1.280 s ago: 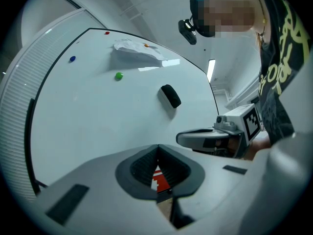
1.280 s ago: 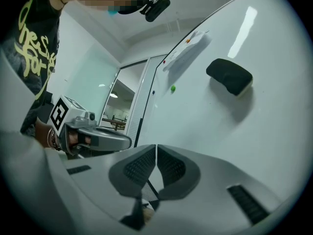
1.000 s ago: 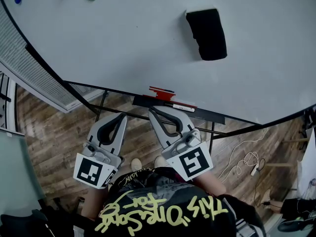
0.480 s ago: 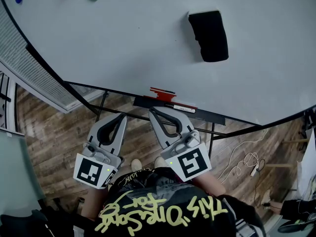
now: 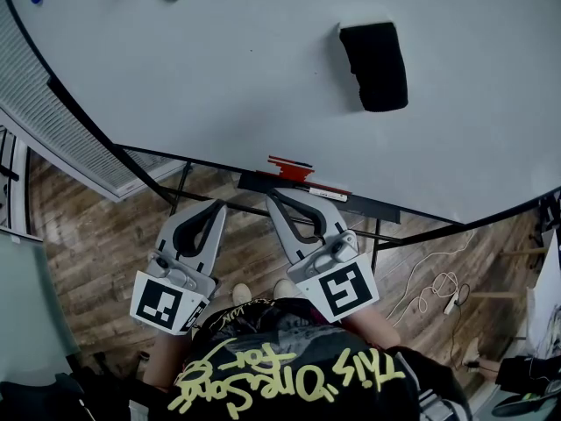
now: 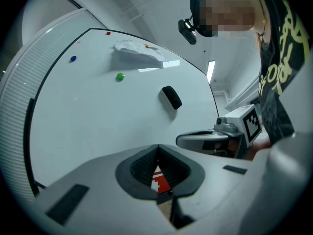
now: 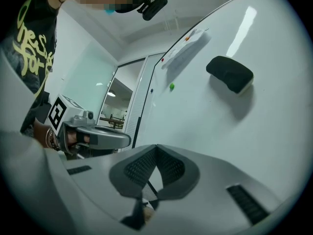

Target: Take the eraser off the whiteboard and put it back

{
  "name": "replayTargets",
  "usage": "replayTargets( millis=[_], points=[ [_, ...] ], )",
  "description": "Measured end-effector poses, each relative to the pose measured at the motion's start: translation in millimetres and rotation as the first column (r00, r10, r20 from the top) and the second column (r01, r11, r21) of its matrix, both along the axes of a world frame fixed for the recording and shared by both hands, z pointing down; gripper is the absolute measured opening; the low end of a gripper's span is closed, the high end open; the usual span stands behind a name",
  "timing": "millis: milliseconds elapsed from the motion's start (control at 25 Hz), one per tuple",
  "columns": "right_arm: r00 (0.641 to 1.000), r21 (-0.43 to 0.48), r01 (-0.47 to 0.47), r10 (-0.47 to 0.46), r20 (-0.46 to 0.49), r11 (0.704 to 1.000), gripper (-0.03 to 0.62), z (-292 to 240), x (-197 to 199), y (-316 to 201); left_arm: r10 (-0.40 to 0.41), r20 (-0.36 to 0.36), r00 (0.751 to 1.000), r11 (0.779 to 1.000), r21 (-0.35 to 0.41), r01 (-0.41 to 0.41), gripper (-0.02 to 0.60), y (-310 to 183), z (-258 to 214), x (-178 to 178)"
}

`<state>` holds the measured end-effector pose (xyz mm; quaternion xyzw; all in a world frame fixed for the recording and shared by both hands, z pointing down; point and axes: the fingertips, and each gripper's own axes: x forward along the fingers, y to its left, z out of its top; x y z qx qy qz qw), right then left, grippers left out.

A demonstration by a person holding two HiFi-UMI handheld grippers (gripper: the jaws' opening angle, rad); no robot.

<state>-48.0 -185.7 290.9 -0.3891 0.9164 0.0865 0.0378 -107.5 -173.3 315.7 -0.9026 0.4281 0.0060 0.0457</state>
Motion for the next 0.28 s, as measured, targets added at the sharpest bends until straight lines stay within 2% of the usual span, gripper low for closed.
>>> replayTargets(
  millis=[280],
  points=[
    [1.0, 0.003, 0.0, 0.0, 0.003, 1.0, 0.008, -1.2, -0.9, 0.3, 0.008, -0.001, 1.0, 1.0, 0.007, -0.008, 0.007, -0.3, -2.1, 1.2]
  ],
)
